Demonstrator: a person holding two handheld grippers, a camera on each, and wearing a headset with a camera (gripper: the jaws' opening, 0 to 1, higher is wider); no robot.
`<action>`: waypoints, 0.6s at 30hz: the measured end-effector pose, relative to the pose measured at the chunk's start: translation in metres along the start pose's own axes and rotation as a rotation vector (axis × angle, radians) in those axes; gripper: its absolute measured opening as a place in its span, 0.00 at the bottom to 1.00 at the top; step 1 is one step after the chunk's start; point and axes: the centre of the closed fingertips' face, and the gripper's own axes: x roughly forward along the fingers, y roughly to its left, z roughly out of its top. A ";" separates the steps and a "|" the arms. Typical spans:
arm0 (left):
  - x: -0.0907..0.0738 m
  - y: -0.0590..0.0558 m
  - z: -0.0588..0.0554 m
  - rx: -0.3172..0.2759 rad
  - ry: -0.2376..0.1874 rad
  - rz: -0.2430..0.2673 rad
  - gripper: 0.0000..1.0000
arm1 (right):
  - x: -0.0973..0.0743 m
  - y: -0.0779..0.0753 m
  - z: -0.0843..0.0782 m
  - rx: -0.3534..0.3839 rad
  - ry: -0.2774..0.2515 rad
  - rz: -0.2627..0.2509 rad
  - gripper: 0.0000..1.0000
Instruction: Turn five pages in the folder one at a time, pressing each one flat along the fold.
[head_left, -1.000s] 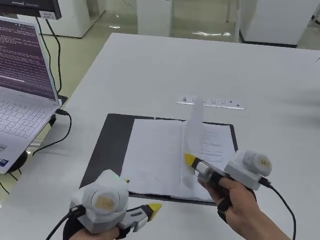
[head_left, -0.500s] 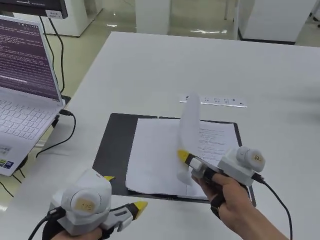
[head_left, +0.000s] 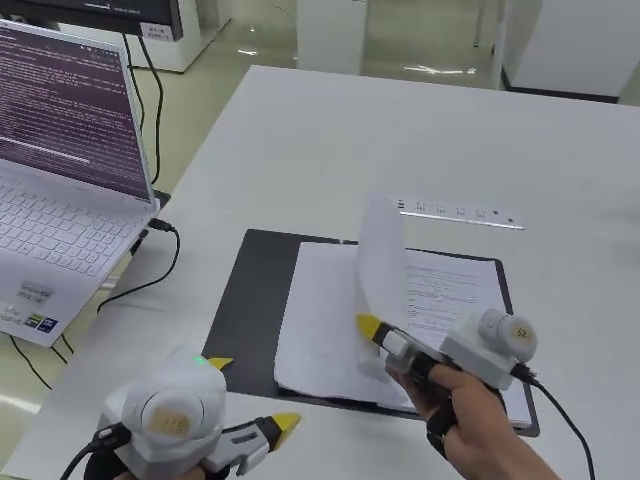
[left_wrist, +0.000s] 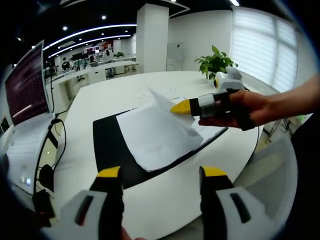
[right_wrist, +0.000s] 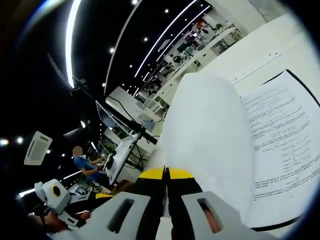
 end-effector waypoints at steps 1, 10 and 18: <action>0.000 0.000 -0.001 0.000 0.001 -0.002 0.61 | 0.002 0.001 -0.001 -0.001 0.003 0.003 0.00; -0.002 0.009 -0.005 -0.010 0.011 -0.005 0.64 | 0.024 0.015 -0.011 0.008 0.029 0.032 0.00; -0.005 0.018 -0.005 -0.004 0.015 -0.001 0.65 | 0.041 0.013 -0.030 0.027 0.063 0.029 0.00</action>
